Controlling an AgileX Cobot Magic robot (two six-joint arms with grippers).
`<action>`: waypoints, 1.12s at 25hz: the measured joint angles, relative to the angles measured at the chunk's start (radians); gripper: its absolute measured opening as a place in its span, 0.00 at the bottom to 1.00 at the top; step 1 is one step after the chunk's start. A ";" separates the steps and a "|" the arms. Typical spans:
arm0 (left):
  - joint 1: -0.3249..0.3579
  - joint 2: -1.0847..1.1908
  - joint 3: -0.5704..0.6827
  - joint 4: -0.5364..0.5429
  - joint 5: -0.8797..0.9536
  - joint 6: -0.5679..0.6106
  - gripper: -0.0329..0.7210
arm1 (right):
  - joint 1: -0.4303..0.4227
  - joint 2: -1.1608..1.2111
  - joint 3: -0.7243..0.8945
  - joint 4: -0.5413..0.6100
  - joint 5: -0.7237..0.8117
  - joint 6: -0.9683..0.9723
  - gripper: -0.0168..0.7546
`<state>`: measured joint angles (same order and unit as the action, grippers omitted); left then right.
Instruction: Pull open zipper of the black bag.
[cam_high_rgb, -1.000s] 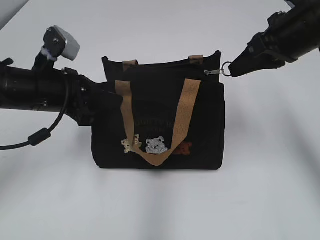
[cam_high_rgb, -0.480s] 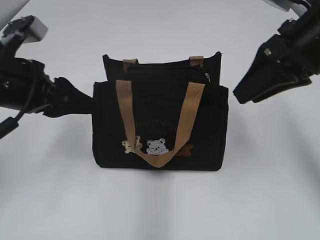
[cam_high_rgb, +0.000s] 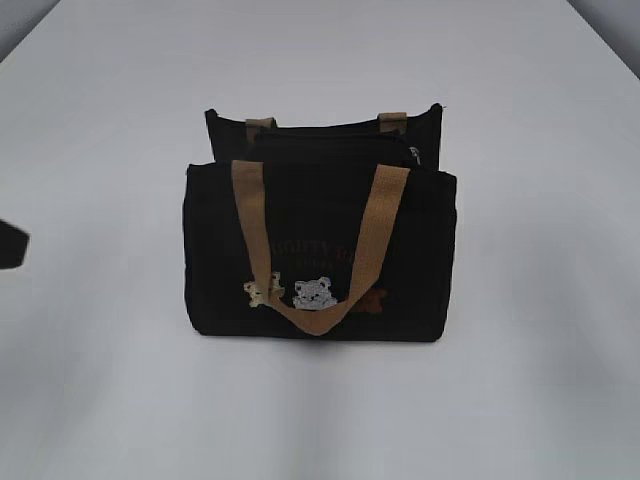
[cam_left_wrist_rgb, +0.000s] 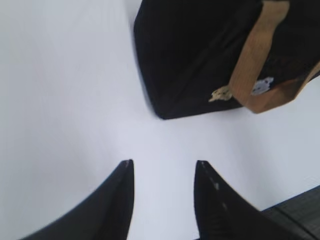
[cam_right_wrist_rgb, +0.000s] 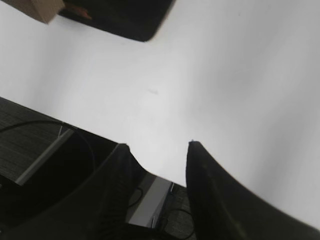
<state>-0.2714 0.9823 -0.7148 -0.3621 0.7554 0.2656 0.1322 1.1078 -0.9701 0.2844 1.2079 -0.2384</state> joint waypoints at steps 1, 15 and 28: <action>0.000 -0.052 0.014 0.046 0.034 -0.048 0.44 | 0.000 -0.048 0.050 -0.017 0.002 0.004 0.41; 0.009 -0.704 0.159 0.362 0.248 -0.295 0.42 | 0.000 -0.759 0.476 -0.135 -0.085 0.009 0.40; 0.009 -0.991 0.188 0.362 0.303 -0.252 0.42 | 0.000 -1.106 0.483 -0.142 -0.104 0.007 0.40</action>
<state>-0.2624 -0.0083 -0.5270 0.0000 1.0584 0.0141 0.1322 0.0017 -0.4869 0.1419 1.1040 -0.2312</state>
